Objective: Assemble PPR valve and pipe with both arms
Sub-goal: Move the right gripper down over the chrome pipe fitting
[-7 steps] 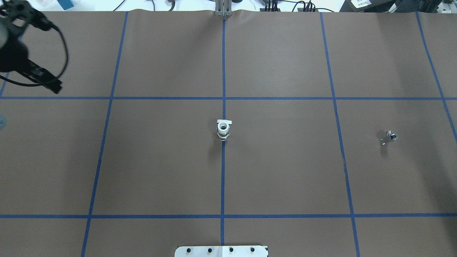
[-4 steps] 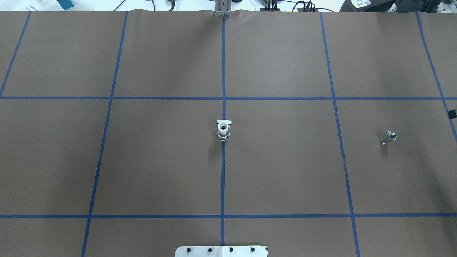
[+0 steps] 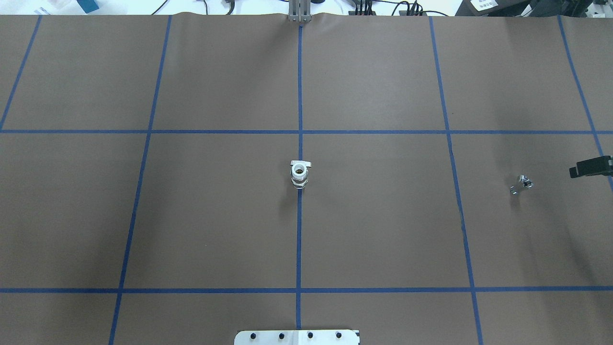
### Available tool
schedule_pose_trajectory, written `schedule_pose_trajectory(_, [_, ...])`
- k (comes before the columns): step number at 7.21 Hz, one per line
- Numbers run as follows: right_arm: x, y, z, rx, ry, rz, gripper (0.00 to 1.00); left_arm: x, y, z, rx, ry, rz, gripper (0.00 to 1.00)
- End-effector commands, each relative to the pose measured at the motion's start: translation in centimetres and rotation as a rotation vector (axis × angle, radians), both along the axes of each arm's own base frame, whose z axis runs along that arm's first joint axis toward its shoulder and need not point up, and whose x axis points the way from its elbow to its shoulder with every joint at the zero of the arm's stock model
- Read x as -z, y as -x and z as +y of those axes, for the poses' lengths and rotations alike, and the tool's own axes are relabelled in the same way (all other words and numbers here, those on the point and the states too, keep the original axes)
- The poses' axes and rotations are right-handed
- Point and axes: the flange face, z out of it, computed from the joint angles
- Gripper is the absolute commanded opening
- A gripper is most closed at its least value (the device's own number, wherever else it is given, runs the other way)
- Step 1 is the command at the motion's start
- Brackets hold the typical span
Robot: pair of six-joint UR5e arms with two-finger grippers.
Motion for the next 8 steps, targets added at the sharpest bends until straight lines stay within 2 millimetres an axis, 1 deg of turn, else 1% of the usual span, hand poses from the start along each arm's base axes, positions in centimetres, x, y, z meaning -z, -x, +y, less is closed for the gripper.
schedule_pose_trajectory(1, [-0.4,5.6,0.3,0.006,-0.061,0.010,1.00,-0.4,0.1,0.4,0.010,-0.003,0.002,1.00])
schedule_pose_trajectory(2, [-0.1,7.7,-1.3,0.017,-0.077,0.004,1.00,-0.4,0.0,0.5,0.008,-0.003,0.002,1.00])
schedule_pose_trajectory(3, [0.2,9.4,-3.2,0.021,-0.088,-0.005,0.99,-0.6,0.0,0.7,0.008,0.000,0.003,1.00])
schedule_pose_trajectory(4, [-0.1,10.1,-4.1,0.019,-0.085,-0.003,0.98,-0.7,0.0,0.8,0.008,-0.003,0.002,1.00])
schedule_pose_trajectory(6, [-0.9,10.2,-4.0,0.023,-0.073,0.007,0.89,-1.1,-0.1,1.2,0.008,0.005,0.014,1.00])
schedule_pose_trajectory(7, [-1.2,10.4,-3.5,0.034,-0.068,0.009,0.83,-1.0,-0.3,1.2,0.007,0.005,0.037,1.00])
schedule_pose_trajectory(8, [-1.4,10.7,-3.2,0.043,-0.066,0.011,0.80,-0.9,-0.3,1.1,0.007,0.003,0.040,1.00])
